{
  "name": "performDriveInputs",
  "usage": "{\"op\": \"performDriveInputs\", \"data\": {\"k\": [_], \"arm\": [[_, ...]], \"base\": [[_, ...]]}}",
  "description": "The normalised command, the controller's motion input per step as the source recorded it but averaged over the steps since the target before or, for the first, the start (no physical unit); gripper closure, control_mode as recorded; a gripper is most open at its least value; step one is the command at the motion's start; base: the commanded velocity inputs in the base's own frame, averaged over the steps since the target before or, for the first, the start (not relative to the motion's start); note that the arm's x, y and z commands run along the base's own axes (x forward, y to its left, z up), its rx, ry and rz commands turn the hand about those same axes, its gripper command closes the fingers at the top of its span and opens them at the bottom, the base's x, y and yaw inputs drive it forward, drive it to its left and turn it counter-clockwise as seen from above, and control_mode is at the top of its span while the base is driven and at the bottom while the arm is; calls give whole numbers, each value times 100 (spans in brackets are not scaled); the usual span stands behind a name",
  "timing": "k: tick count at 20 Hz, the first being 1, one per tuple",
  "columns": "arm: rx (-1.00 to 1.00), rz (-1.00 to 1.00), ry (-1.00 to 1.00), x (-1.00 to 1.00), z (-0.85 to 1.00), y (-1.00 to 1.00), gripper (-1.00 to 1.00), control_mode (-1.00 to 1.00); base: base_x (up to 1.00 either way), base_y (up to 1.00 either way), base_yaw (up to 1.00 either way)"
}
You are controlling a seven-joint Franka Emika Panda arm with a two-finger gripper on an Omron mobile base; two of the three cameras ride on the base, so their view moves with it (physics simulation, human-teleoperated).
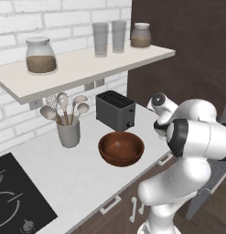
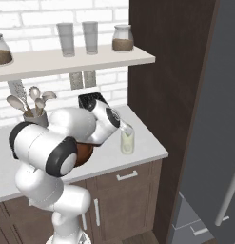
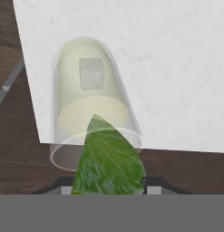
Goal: Grab a lemon wedge from the fridge and one ice cube from the ice bowl, and put them in the glass of lemonade.
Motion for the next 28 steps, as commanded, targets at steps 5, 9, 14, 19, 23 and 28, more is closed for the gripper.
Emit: {"op": "performDriveInputs", "data": {"k": [5, 9, 14, 19, 23, 28], "arm": [[0, -2, 0, 6, -10, -4, 100, -100], [0, -2, -2, 0, 0, -2, -100, -100], [0, -2, -2, 0, 0, 0, -100, -100], [0, -3, -3, -4, 0, 0, -100, -100], [0, -4, -1, -15, 6, 0, -100, -100], [0, -3, -7, -34, 38, 1, -100, -100]], "base": [[0, 0, 0], [0, 0, 0], [0, 0, 0], [0, 0, 0], [0, 0, 0], [0, 0, 0]]}}
